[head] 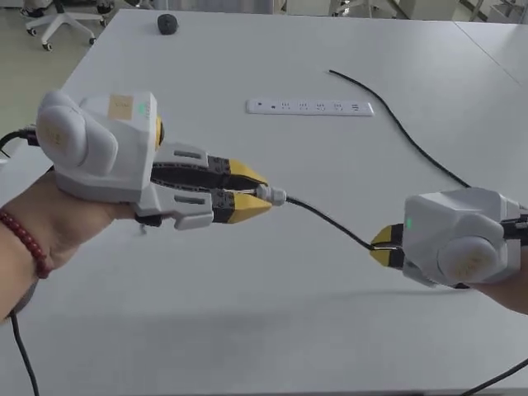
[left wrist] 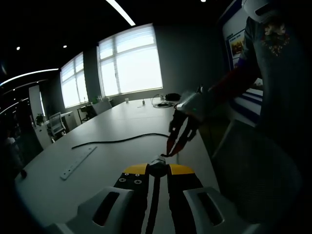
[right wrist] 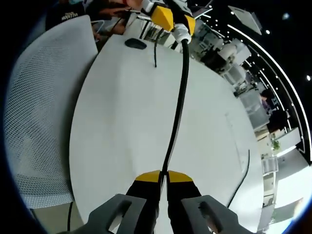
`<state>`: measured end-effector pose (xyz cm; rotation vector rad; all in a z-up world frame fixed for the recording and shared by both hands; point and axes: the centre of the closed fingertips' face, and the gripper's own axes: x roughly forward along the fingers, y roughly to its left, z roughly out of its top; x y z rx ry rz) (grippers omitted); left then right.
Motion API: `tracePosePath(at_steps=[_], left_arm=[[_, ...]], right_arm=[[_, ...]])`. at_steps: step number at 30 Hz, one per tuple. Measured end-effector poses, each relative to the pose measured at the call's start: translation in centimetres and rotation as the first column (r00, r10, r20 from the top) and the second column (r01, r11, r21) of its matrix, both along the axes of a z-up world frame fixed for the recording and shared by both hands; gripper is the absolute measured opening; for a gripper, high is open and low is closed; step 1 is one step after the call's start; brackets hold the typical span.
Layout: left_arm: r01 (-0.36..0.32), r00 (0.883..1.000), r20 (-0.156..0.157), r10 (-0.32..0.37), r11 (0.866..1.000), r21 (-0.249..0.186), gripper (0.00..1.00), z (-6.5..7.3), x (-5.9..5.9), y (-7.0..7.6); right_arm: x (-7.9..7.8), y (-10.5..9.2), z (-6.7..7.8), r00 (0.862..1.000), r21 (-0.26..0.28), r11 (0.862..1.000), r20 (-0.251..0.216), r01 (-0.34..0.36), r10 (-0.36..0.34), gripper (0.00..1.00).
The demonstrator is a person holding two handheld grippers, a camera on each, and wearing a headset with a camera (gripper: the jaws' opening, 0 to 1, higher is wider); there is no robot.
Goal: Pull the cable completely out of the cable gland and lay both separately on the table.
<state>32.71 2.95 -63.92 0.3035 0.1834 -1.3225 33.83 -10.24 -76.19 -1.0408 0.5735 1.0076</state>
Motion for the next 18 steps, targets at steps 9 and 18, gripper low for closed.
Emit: tracePosePath(at_steps=[9, 18], left_arm=[[-0.009, 1.000, -0.001, 0.009, 1.000, 0.001, 0.15, 0.1, 0.1, 0.4], [-0.012, 1.000, 0.002, 0.012, 1.000, 0.000, 0.15, 0.2, 0.1, 0.5]], right_arm=[[0.0, -1.8, -2.1, 0.999, -0.054, 0.998, -0.041, 0.029, -0.031, 0.00], [-0.3, -2.5, -3.2, 0.996, -0.067, 0.997, -0.070, 0.050, -0.054, 0.00]])
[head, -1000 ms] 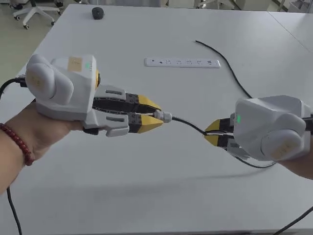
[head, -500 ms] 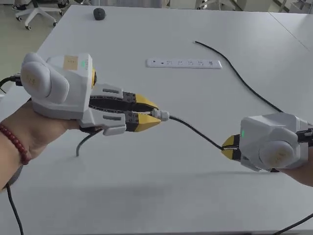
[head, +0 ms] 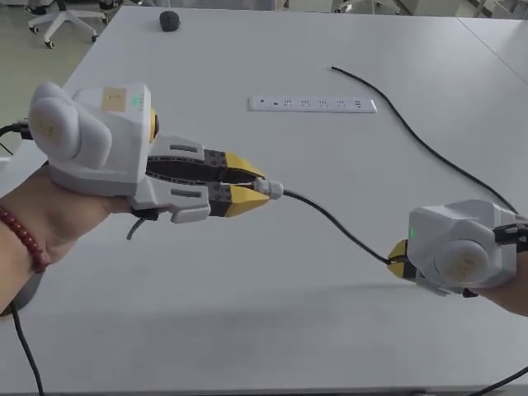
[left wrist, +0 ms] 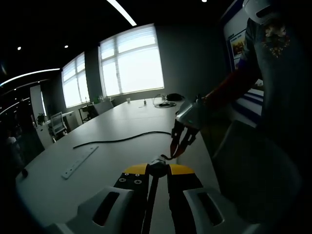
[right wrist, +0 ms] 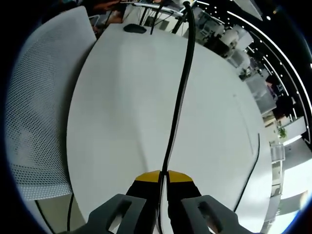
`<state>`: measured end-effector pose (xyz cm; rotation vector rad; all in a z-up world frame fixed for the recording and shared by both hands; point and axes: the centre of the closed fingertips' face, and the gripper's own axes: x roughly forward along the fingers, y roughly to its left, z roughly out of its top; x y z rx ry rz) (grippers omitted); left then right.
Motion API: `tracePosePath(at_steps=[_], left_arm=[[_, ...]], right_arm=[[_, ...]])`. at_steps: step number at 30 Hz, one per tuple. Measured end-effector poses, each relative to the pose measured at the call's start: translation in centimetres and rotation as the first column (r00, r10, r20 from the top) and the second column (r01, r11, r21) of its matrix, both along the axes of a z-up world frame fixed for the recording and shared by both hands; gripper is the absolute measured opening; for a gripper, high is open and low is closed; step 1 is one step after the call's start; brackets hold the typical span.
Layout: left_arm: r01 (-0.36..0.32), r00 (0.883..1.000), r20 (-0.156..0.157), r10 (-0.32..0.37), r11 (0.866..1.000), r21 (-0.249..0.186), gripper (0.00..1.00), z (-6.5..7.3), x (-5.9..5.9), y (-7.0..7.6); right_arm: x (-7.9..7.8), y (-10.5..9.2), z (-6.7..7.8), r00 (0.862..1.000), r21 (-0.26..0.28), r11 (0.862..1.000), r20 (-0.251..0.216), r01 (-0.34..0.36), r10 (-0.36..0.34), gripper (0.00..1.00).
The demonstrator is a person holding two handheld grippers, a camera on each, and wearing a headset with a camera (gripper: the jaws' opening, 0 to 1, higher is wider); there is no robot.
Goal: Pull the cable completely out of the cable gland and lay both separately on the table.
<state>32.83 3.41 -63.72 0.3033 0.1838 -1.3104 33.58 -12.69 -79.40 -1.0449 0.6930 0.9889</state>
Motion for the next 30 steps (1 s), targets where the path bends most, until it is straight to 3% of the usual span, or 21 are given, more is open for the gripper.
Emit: tracePosePath(at_steps=[15, 16, 18, 24, 25, 27, 29, 30], left_arm=[[0.004, 1.000, -0.001, -0.004, 1.000, -0.006, 0.15, 0.0, 0.0, -0.5], [0.004, 1.000, -0.001, -0.004, 1.000, -0.005, 0.15, 0.0, -0.1, -0.5], [0.005, 1.000, -0.002, -0.005, 1.000, -0.003, 0.15, -0.1, -0.1, -0.6], [0.011, 1.000, -0.002, -0.011, 1.000, -0.008, 0.15, -0.1, -0.3, -1.0], [0.011, 1.000, -0.002, -0.011, 1.000, -0.009, 0.15, 0.0, -0.3, -1.0], [0.011, 1.000, -0.001, -0.011, 1.000, -0.010, 0.15, 0.0, -0.3, -1.0], [0.012, 1.000, -0.001, -0.012, 1.000, -0.012, 0.15, 0.1, -0.3, -1.1], [0.012, 1.000, 0.000, -0.012, 1.000, -0.011, 0.15, 0.1, -0.3, -1.1]], right_arm=[[-0.2, -0.2, -0.1, 0.999, 0.038, 0.998, -0.026, 0.045, -0.044, 0.00], [0.0, 0.1, 0.3, 0.999, 0.060, 0.998, -0.002, 0.037, -0.036, 0.00], [-0.1, 0.4, 0.6, 0.999, 0.073, 0.996, -0.009, 0.044, -0.044, 0.00], [-0.1, 2.3, 2.1, 0.999, 0.144, 0.988, -0.001, 0.050, -0.050, 0.16], [0.1, 3.0, 2.7, 0.999, 0.170, 0.985, 0.025, 0.031, -0.035, 0.19], [-0.1, 3.9, 3.6, 0.999, 0.218, 0.975, 0.012, 0.047, -0.050, 0.24], [0.1, 5.0, 5.0, 0.998, 0.259, 0.966, 0.050, 0.016, -0.030, 0.26], [0.0, 5.2, 5.3, 0.999, 0.262, 0.965, 0.037, 0.026, -0.037, 0.28]])
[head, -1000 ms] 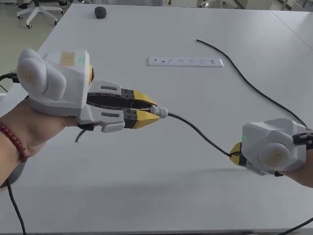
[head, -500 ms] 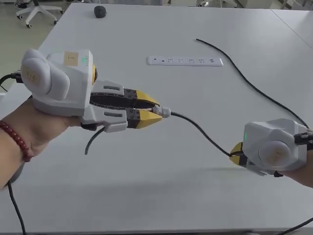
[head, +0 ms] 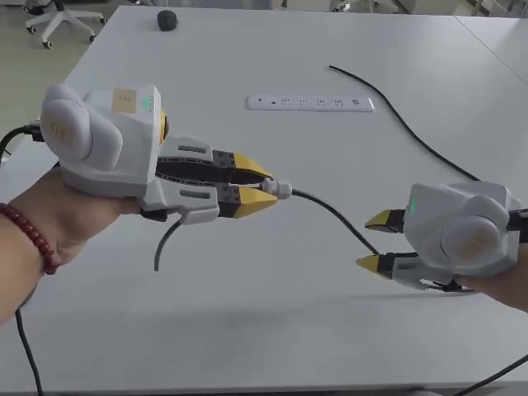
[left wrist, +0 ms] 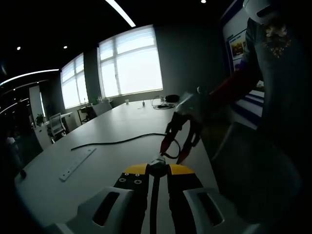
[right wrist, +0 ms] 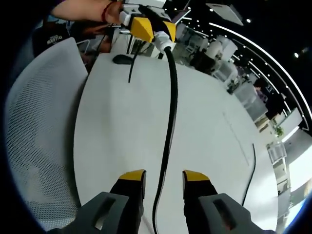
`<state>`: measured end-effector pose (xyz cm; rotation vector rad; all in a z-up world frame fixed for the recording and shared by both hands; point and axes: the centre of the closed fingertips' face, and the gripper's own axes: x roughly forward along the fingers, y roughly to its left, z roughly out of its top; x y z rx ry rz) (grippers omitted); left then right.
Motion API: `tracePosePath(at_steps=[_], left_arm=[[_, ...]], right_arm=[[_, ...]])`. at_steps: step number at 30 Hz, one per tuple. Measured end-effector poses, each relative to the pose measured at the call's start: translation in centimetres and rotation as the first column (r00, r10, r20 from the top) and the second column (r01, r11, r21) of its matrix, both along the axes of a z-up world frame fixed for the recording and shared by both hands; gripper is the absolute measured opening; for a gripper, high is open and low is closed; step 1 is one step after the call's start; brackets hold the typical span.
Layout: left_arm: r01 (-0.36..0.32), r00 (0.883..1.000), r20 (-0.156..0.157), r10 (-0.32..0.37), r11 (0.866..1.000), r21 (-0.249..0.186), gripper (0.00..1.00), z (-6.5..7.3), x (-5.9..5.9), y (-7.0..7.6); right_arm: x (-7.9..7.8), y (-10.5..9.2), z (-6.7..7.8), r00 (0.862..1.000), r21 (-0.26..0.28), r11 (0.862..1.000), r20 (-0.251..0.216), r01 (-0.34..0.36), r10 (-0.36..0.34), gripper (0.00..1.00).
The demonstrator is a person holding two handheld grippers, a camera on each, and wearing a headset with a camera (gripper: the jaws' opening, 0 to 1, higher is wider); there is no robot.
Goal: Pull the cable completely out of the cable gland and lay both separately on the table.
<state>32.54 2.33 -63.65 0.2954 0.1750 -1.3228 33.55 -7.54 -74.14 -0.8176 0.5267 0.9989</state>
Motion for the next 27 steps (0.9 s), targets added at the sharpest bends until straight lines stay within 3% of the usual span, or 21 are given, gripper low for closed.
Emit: tracePosePath(at_steps=[2, 5, 10, 11, 16, 17, 23, 27], left_arm=[[-0.001, 1.000, 0.000, 0.001, 1.000, 0.000, 0.15, 0.0, 0.0, 0.0], [0.000, 1.000, 0.000, 0.000, 1.000, 0.002, 0.15, 0.0, 0.0, 0.0], [0.000, 1.000, -0.001, 0.000, 1.000, 0.004, 0.15, -0.2, 0.0, 0.0], [0.000, 1.000, -0.002, 0.000, 1.000, 0.005, 0.15, -0.3, 0.0, 0.0], [-0.001, 1.000, -0.005, 0.001, 1.000, 0.003, 0.15, -0.3, 0.0, 0.0], [-0.001, 1.000, -0.005, 0.001, 1.000, 0.005, 0.15, -0.4, -0.1, 0.0], [0.003, 1.000, -0.004, -0.003, 1.000, 0.002, 0.15, -0.4, -0.1, -0.2], [0.005, 1.000, -0.003, -0.005, 1.000, 0.000, 0.15, -0.3, -0.2, -0.3]], right_arm=[[0.1, 1.0, 1.4, 0.999, 0.036, 0.999, 0.036, -0.014, 0.012, 0.31], [-0.1, 2.4, 3.3, 0.999, 0.102, 0.994, 0.049, -0.028, 0.023, 0.34], [-0.6, 4.2, 6.1, 0.996, 0.150, 0.987, 0.080, -0.056, 0.045, 0.35], [-0.6, 4.9, 7.0, 0.993, 0.169, 0.983, 0.109, -0.073, 0.055, 0.36], [-1.2, 6.4, 9.1, 0.986, 0.181, 0.977, 0.139, -0.114, 0.089, 0.35], [-1.2, 6.8, 9.7, 0.981, 0.185, 0.974, 0.166, -0.133, 0.103, 0.34], [-1.8, 8.1, 10.9, 0.970, 0.172, 0.969, 0.198, -0.178, 0.143, 0.34], [-2.0, 8.5, 10.8, 0.967, 0.158, 0.968, 0.198, -0.194, 0.161, 0.34]])
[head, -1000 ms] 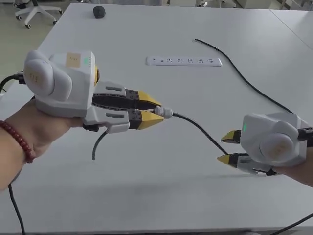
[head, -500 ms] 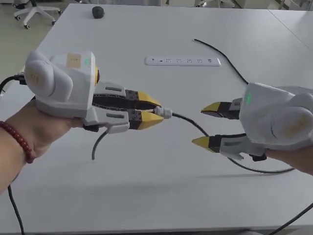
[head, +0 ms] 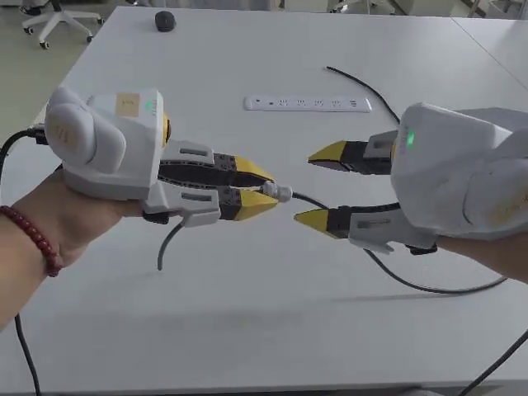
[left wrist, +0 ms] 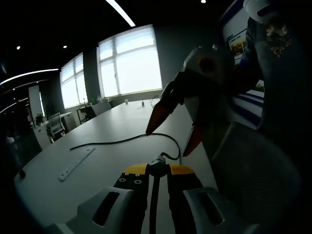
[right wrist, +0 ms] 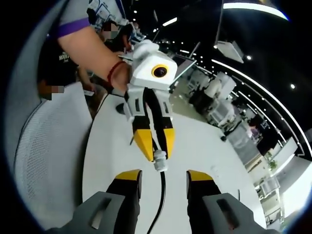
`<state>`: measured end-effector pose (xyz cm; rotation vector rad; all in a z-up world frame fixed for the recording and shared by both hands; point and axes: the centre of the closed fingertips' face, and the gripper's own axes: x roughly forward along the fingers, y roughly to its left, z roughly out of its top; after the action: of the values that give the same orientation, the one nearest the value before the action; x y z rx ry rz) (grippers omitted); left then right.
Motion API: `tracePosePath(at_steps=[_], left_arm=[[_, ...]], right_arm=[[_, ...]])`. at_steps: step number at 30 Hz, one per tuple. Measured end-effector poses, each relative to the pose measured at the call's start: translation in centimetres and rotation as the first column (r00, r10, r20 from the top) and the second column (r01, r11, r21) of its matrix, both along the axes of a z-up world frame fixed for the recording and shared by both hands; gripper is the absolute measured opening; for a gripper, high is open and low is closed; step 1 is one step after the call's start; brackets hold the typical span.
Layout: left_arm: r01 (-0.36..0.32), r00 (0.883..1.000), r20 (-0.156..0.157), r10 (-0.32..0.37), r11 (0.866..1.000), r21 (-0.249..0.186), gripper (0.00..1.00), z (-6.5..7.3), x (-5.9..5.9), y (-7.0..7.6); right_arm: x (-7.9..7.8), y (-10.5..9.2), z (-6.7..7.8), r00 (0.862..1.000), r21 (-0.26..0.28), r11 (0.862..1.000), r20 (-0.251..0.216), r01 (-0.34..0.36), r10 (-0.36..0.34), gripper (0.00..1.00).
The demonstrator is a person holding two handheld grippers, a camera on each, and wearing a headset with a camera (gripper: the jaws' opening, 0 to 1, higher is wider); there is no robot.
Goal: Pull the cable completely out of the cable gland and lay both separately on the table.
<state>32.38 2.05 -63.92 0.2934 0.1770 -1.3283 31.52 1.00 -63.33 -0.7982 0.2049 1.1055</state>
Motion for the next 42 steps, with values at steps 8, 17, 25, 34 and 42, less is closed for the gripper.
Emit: tracePosePath(at_steps=[8, 17, 25, 34, 42], left_arm=[[0.010, 1.000, 0.001, -0.010, 1.000, -0.003, 0.15, 0.1, -0.3, -0.3], [0.016, 1.000, 0.000, -0.016, 1.000, -0.008, 0.15, 0.2, -0.4, -0.7], [0.019, 1.000, -0.003, -0.019, 1.000, -0.004, 0.15, 0.0, -0.5, -0.7], [0.036, 0.999, 0.001, -0.036, 0.999, 0.005, 0.15, -0.1, -0.9, -0.8], [0.035, 0.999, 0.001, -0.035, 0.999, 0.014, 0.15, -0.3, -0.9, -0.1]], right_arm=[[0.3, -0.1, -1.4, 1.000, -0.059, 0.998, 0.002, -0.015, 0.015, 0.30], [0.1, -0.2, -2.3, 0.999, -0.097, 0.995, -0.020, -0.034, 0.032, 0.12], [0.4, -0.3, -2.2, 1.000, -0.111, 0.993, 0.001, -0.030, 0.031, 0.03], [0.5, -0.3, -2.4, 0.999, -0.129, 0.991, 0.004, -0.045, 0.046, 0.00], [1.0, -2.6, -4.1, 1.000, -0.207, 0.978, 0.012, -0.018, 0.021, 0.00]])
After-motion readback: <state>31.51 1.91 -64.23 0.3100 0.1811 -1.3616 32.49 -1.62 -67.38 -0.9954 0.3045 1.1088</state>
